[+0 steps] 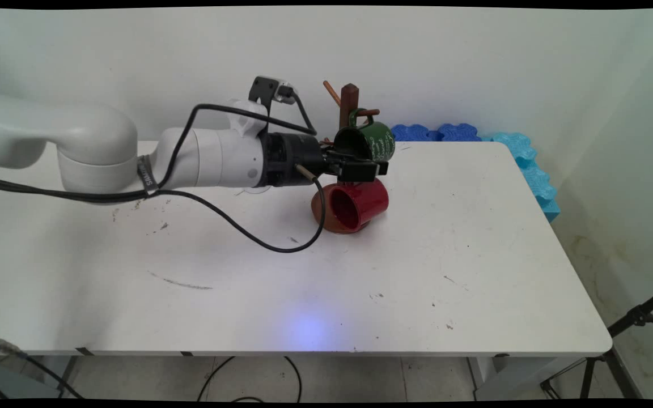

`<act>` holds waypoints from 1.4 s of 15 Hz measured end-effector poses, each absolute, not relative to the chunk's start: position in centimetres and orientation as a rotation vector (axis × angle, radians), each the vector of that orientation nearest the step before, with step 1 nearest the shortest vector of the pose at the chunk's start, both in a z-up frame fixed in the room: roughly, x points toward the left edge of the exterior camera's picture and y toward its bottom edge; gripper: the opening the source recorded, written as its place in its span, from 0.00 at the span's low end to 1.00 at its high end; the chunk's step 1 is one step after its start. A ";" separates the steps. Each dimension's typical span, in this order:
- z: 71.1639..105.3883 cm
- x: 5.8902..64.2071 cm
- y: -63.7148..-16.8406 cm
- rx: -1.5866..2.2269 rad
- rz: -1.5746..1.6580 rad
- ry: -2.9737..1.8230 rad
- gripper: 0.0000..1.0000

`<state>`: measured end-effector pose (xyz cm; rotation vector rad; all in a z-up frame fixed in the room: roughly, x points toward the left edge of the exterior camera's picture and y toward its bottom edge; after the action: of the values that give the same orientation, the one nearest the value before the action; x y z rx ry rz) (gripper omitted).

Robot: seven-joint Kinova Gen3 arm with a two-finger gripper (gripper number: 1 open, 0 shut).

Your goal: Pick up the green mug from the rack

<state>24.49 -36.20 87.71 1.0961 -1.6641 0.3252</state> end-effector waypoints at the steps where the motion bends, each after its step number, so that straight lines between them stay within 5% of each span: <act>1: 87.5 24.4 -36.3 1.095 0.327 -1.662 1.00; 13: 85.8 22.9 -37.8 1.082 0.350 -1.649 1.00; 14: 85.7 22.8 -37.9 1.083 0.353 -1.648 0.00; 21: 85.3 22.5 -38.2 1.083 0.358 -1.644 0.00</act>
<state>22.53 -38.16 85.33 1.0827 -1.6442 0.3581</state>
